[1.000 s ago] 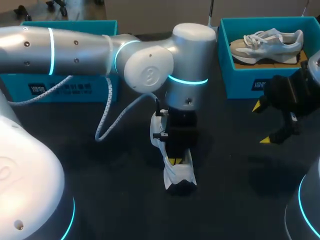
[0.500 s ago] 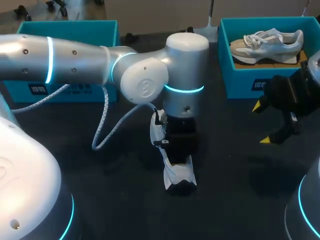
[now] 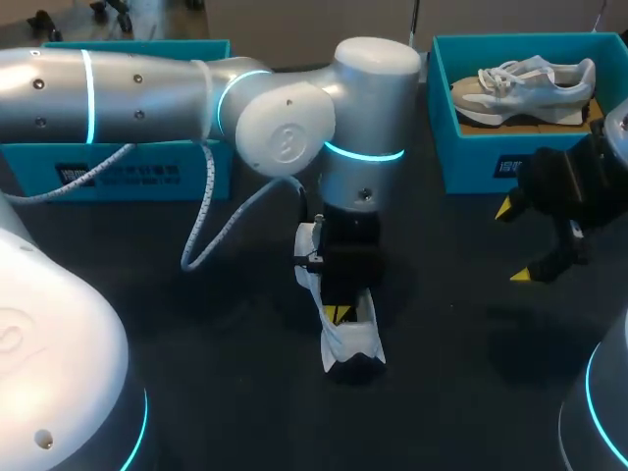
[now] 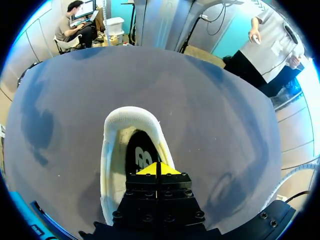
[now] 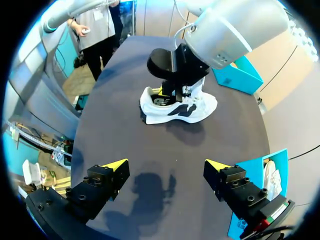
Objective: Take the shoe out of the shoebox, open the shoe tongue, remove and reinsert the insole, then place the shoe into the shoebox
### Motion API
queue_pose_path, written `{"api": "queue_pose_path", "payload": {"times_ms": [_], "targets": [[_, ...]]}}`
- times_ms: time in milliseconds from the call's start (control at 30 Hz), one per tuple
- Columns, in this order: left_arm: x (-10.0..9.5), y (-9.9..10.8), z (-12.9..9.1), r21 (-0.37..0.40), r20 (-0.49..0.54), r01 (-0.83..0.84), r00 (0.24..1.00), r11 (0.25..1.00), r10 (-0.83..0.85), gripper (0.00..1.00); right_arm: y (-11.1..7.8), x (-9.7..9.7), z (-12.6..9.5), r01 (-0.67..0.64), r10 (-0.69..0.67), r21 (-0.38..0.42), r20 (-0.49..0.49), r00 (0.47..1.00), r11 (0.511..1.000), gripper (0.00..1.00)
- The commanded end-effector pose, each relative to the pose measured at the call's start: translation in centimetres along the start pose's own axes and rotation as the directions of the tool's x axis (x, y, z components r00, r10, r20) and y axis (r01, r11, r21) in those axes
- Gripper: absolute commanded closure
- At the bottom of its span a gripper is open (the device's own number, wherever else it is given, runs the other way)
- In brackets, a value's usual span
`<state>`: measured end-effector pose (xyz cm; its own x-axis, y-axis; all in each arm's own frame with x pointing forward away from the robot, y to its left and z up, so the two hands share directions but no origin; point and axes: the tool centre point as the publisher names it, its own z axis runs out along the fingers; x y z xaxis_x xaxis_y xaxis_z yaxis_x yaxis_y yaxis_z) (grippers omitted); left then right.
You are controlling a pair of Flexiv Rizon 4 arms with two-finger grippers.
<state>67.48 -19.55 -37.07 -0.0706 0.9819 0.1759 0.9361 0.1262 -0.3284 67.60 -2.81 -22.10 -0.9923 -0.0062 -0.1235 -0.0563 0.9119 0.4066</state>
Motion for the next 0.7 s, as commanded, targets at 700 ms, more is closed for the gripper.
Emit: {"api": "queue_pose_path", "payload": {"times_ms": [700], "targets": [[-1.4, 1.6, 4.5, -0.085, 0.082, 0.064, 0.995, 0.994, -0.057, 1.0, 0.0, 0.0, 0.2, -0.001, 0.001, 0.003, 0.002, 1.0, 1.0, 0.0]]}}
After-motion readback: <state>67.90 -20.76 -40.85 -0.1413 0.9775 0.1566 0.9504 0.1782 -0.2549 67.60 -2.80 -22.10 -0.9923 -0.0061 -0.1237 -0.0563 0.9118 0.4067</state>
